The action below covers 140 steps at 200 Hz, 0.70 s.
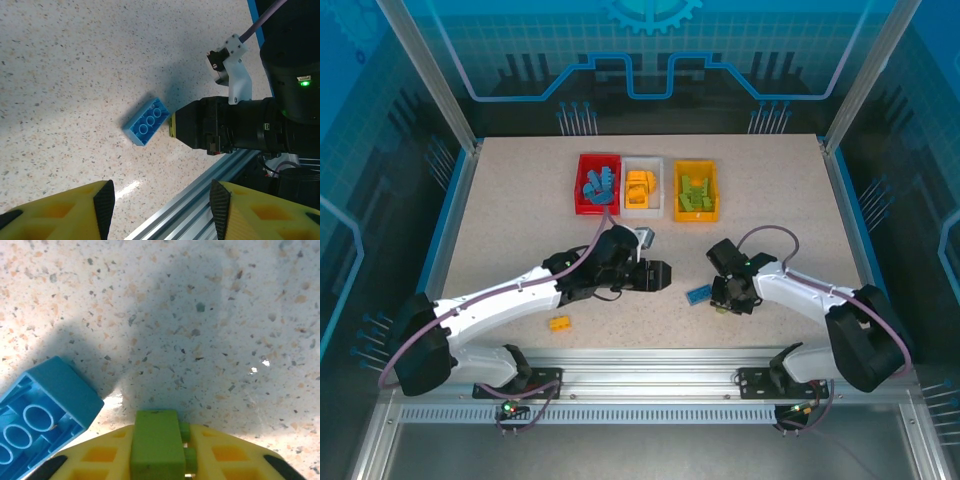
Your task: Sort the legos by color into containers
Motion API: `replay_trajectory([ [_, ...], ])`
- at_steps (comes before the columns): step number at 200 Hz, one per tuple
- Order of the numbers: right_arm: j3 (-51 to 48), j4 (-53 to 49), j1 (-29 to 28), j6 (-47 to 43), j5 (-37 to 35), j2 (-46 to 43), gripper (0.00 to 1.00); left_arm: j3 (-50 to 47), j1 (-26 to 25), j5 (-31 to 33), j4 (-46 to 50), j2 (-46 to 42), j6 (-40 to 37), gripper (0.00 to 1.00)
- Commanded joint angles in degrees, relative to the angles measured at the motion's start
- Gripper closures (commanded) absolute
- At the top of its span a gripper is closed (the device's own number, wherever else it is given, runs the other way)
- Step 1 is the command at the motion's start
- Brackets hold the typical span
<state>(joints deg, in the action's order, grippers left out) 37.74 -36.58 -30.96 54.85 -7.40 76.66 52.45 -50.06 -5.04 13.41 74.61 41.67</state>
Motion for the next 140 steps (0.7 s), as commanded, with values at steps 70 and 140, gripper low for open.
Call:
replay_trajectory([
  [70,30.3,-2.1,4.6,-20.4,-4.1,8.8,0.80,11.3,8.0,-1.6,6.7,-0.7,-4.2,0.41],
  [140,70.5,-9.1,10.5,-25.8,-6.5,43.8,0.81,19.2,14.4,-5.6,3.4,5.0,-10.2,0.40],
])
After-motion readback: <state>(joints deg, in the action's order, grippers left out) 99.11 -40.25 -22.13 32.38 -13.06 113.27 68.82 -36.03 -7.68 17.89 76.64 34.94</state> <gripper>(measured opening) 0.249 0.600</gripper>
